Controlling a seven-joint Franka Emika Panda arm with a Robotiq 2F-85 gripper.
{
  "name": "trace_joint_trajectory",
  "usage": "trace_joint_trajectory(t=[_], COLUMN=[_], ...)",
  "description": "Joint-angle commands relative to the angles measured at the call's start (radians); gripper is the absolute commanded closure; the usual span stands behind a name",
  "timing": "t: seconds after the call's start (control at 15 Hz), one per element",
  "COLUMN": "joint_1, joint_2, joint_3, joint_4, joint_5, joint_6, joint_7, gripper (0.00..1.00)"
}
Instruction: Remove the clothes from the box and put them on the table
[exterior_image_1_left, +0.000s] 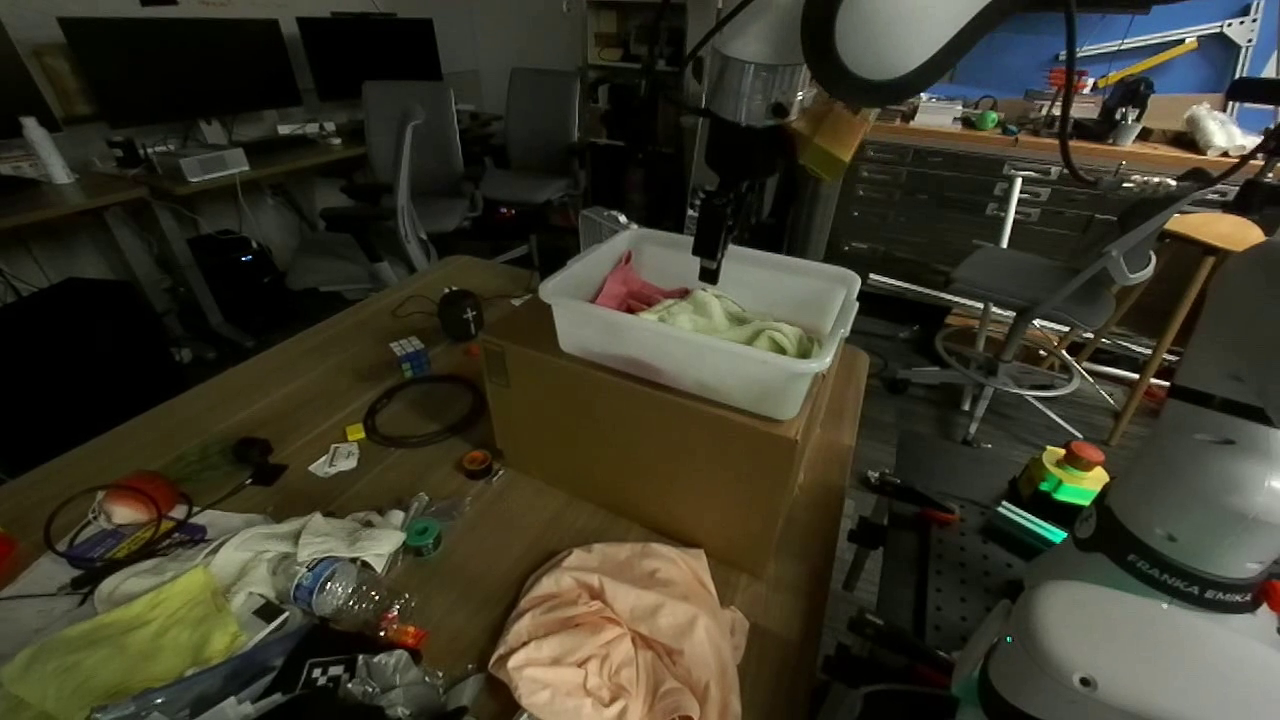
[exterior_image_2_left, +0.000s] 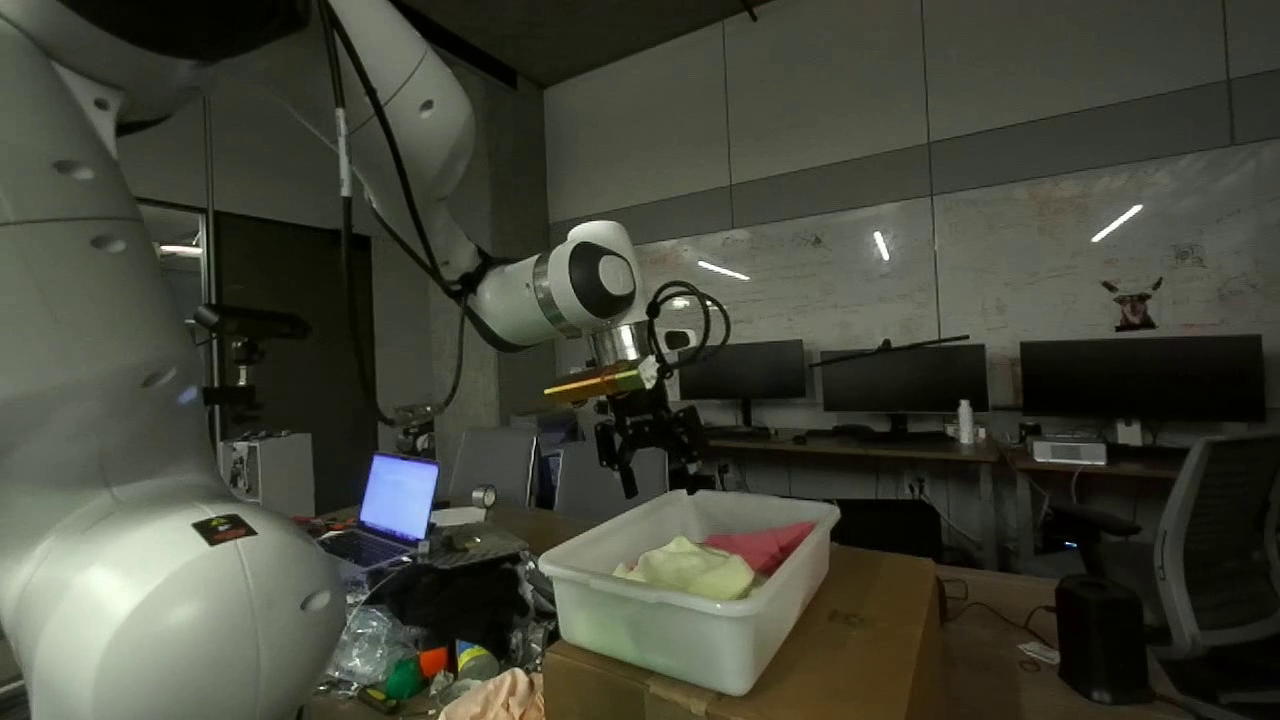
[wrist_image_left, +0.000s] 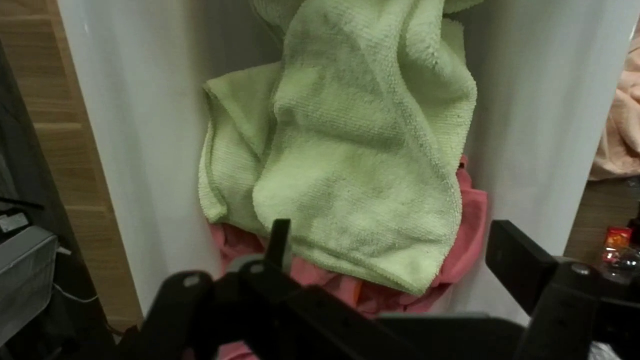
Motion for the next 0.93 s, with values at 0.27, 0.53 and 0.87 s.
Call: trace_joint_trajectory(t=[0.27,0.53,0.87], joint_1=[-0.011,-0.021,-0.026], joint_2=[0.145,0.209,0.285], joint_3=[-0.064,-0.068,-0.064], joint_4=[0.097,0.123,0.146], joint_5=[0.178,0.201,0.175], joint_6=[0.002,-0.004,-0.013], joint_7=[-0.076,-0.062,-0.042], gripper=[0.00,0.00,0.00])
